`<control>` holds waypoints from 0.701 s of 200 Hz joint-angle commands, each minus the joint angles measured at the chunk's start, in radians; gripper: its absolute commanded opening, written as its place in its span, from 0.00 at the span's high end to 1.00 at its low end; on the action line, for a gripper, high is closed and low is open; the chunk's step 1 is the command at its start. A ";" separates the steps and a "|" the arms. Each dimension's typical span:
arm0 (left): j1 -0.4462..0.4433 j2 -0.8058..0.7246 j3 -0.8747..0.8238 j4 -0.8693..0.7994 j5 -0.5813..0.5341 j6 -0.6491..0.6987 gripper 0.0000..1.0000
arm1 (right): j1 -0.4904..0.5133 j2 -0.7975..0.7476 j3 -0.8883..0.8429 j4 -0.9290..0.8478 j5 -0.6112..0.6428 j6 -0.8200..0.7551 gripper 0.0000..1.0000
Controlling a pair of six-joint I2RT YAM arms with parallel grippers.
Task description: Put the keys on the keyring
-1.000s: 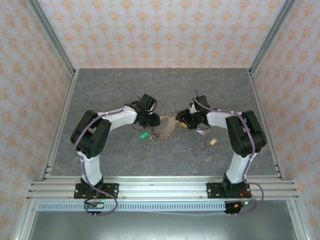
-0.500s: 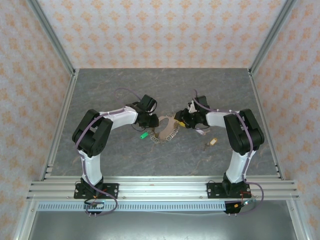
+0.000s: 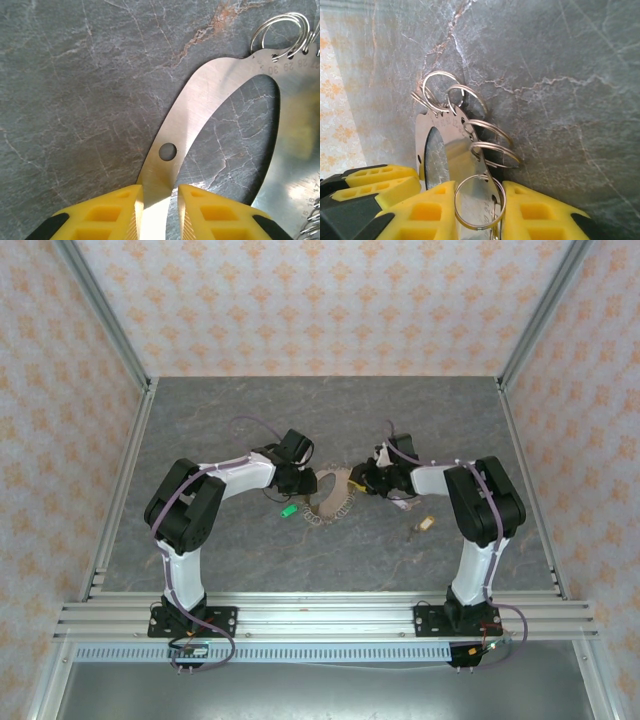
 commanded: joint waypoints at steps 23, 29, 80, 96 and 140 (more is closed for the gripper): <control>-0.004 -0.050 -0.019 -0.010 -0.033 0.000 0.72 | 0.017 -0.006 -0.014 0.021 -0.003 -0.014 0.95; -0.004 -0.060 -0.026 -0.005 -0.036 -0.002 0.70 | 0.016 -0.015 -0.018 0.020 0.003 -0.015 0.95; -0.001 -0.165 -0.061 0.005 -0.108 -0.015 0.41 | 0.002 -0.100 -0.060 0.041 0.031 -0.011 1.00; 0.004 -0.163 -0.055 -0.002 -0.107 -0.015 0.40 | 0.002 -0.097 -0.062 0.039 0.029 -0.010 1.00; 0.004 -0.113 -0.056 0.006 -0.086 -0.014 0.47 | 0.002 -0.065 -0.062 0.046 0.026 -0.002 0.93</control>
